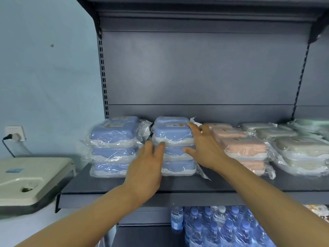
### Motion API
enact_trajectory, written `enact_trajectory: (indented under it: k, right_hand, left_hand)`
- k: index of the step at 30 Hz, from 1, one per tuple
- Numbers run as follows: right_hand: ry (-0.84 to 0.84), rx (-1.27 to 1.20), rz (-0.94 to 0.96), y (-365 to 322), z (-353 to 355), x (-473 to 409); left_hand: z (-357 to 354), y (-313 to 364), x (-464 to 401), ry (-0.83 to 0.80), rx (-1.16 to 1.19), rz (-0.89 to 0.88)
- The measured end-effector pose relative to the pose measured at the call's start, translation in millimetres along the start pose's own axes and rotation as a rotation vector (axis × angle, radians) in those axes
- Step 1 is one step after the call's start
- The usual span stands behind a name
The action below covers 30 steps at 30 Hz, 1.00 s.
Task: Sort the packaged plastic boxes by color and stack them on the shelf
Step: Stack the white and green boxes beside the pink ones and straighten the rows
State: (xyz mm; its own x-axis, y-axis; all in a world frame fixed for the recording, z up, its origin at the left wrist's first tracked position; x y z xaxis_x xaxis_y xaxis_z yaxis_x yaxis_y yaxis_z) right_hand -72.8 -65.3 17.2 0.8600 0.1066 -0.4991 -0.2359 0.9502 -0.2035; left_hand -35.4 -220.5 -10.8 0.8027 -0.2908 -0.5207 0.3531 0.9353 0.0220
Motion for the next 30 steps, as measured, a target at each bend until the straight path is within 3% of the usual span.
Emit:
enact_trajectory:
  k: [3,13,17,24,30]
  right_hand:
    - [-0.008,0.010,-0.003,0.5,-3.3,-0.8]
    - [0.029,-0.014,-0.013,6.8,-11.6,-9.1]
    - [0.025,-0.014,-0.017,6.5,-14.3,-11.4]
    - [0.009,0.012,-0.014,5.6,-14.2,-13.4]
    - [-0.008,0.078,-0.004,3.1,-8.6,-8.5]
  left_hand:
    - [11.5,4.4,-17.9,0.165,-0.079,-0.068]
    - [-3.0,13.7,-47.1,0.195,-0.216,-0.042]
    - [-11.0,6.4,-54.2,0.125,-0.298,-0.012]
    - [-4.8,16.2,-54.5,0.127,-0.248,-0.060]
    - [-8.6,16.7,-49.4,0.023,-0.209,-0.032]
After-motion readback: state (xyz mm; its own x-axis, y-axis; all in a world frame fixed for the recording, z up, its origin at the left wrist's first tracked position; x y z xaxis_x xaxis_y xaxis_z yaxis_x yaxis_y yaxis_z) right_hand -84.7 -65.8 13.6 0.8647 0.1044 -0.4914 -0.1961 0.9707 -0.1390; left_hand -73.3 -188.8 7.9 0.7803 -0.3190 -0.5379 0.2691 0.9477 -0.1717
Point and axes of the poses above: each hand's wrist, its own x-axis away from the middle knuckle, its own z-axis out of the back of the hand, y = z × x, the point moved 9 cm from there along -x, towards the middle knuckle, and after that the axes turned 5 degrees about z, right-handed, at the moved point
